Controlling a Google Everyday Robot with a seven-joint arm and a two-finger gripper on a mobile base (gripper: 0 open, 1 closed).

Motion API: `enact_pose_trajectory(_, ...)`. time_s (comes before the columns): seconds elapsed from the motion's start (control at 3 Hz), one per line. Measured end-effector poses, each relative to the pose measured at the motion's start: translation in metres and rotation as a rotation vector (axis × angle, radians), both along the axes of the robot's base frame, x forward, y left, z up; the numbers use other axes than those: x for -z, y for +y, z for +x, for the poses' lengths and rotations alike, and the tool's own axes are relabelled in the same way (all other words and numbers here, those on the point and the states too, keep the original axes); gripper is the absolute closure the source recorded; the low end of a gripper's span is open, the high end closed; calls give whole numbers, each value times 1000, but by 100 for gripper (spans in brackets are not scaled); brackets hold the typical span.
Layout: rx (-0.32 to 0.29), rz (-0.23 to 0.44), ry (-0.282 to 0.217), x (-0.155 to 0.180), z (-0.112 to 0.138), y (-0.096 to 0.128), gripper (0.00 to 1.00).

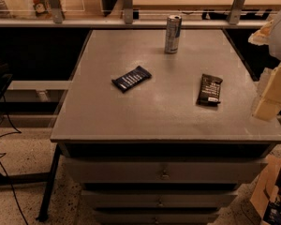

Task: Move rxbar blueberry near rxbar chocolate

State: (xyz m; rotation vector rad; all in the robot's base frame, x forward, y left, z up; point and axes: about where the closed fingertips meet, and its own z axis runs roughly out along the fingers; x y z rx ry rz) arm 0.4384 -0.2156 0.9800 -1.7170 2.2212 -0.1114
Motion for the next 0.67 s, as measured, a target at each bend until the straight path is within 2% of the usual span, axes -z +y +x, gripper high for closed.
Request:
enact_pose_trajectory(0.33, 0, 0, 0, 0, 0, 0, 0)
enact_pose_trajectory(0.67, -12, -23, -14, -1, 24, -8, 0)
